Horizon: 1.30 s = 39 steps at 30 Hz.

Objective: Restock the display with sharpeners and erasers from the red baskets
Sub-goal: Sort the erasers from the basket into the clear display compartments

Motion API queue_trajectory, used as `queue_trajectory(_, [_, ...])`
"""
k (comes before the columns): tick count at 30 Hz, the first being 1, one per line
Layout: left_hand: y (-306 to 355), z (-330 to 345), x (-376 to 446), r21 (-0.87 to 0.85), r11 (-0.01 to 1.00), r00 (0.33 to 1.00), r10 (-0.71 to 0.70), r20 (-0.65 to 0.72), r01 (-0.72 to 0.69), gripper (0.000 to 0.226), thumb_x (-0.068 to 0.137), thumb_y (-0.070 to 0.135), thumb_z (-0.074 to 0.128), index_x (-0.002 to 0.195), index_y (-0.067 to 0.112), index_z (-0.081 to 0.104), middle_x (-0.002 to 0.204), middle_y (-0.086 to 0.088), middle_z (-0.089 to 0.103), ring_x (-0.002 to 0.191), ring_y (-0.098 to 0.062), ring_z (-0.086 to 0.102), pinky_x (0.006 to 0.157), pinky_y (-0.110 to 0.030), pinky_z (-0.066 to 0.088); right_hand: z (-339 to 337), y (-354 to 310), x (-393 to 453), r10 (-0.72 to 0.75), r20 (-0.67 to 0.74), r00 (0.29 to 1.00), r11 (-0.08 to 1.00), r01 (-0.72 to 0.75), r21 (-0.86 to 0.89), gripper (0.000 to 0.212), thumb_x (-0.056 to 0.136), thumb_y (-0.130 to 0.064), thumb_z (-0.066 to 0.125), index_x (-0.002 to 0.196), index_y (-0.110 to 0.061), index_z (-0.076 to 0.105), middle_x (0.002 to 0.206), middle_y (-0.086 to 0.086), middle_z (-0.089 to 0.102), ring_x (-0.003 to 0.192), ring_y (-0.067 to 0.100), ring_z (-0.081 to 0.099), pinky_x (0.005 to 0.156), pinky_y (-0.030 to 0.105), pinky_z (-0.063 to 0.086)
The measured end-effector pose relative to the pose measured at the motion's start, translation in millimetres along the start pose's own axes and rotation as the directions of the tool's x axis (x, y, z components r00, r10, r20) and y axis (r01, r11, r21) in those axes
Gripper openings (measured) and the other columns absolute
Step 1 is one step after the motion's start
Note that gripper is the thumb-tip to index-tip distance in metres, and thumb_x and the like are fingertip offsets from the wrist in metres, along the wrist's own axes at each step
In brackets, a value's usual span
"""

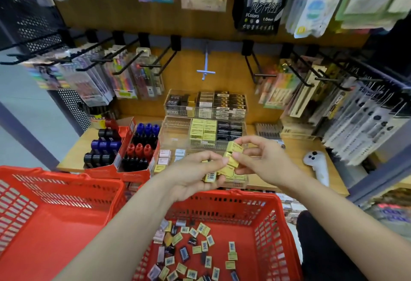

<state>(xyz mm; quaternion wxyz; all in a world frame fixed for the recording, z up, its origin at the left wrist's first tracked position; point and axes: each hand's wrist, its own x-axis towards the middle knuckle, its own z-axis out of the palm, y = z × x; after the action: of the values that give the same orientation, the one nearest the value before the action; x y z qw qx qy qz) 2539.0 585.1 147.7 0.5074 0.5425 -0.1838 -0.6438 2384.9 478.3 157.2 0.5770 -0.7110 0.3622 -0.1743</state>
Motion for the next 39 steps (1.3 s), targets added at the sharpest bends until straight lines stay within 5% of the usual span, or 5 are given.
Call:
queue_trajectory(11, [-1, -8, 21, -0.181, 0.983, 0.997, -0.054, -0.052, 0.044, 0.011, 0.084, -0.002, 0.071, 0.086, 0.007, 0.077, 0.099, -0.017, 0.071, 0.077, -0.023, 0.072, 0.055, -0.022, 0.056, -9, 16, 18, 0.151, -0.004, 0.988, 0.934, -0.142, 0.327, 0.026, 0.086, -0.015, 0.072, 0.111, -0.013, 0.064, 0.082, 0.01, 0.075, 0.069, 0.014, 0.068, 0.063, 0.022, 0.056])
queue_trajectory(19, [-23, -39, 53, -0.002, 0.999, 0.949, 0.031, -0.313, -0.033, 0.017, 0.087, 0.002, 0.07, 0.097, 0.014, 0.076, 0.109, -0.01, 0.066, 0.073, -0.015, 0.068, 0.061, -0.024, 0.056, -6, 89, 59, 0.021, -0.209, 0.978, 0.831, -0.134, -0.54, 0.028, 0.091, -0.031, 0.067, 0.115, -0.021, 0.057, 0.069, -0.005, 0.066, 0.052, 0.003, 0.059, 0.043, 0.016, 0.039])
queue_trajectory(29, [-44, -76, 85, -0.089, 0.996, 0.951, -0.041, -0.305, 0.015, 0.03, 0.082, -0.004, 0.073, 0.108, 0.011, 0.07, 0.1, -0.015, 0.07, 0.077, -0.019, 0.068, 0.063, -0.026, 0.056, 20, 136, 109, -0.171, -0.175, 0.97, 0.755, 0.015, -0.655, 0.028, 0.092, -0.021, 0.066, 0.119, -0.022, 0.059, 0.066, -0.006, 0.061, 0.046, 0.002, 0.059, 0.037, 0.018, 0.048])
queue_trajectory(34, [-49, -72, 94, 0.01, 0.998, 0.972, -0.065, -0.226, 0.069, 0.032, 0.077, -0.008, 0.074, 0.102, 0.012, 0.072, 0.093, -0.015, 0.075, 0.082, -0.022, 0.072, 0.07, -0.027, 0.058, 8, 131, 103, -0.259, -0.164, 0.952, 0.713, 0.073, -0.697, 0.023, 0.087, -0.025, 0.071, 0.108, -0.019, 0.066, 0.11, 0.0, 0.068, 0.081, 0.009, 0.067, 0.072, 0.022, 0.059])
queue_trajectory(39, [-54, -66, 94, 0.068, 0.995, 0.979, -0.055, -0.196, 0.07, 0.029, 0.077, -0.003, 0.077, 0.098, 0.018, 0.074, 0.09, -0.013, 0.076, 0.072, -0.015, 0.071, 0.066, -0.024, 0.055, -6, 123, 94, -0.285, -0.227, 0.931, 0.598, -0.012, -0.801, 0.03, 0.086, -0.036, 0.07, 0.113, -0.022, 0.067, 0.097, -0.002, 0.072, 0.099, 0.016, 0.063, 0.081, 0.033, 0.055])
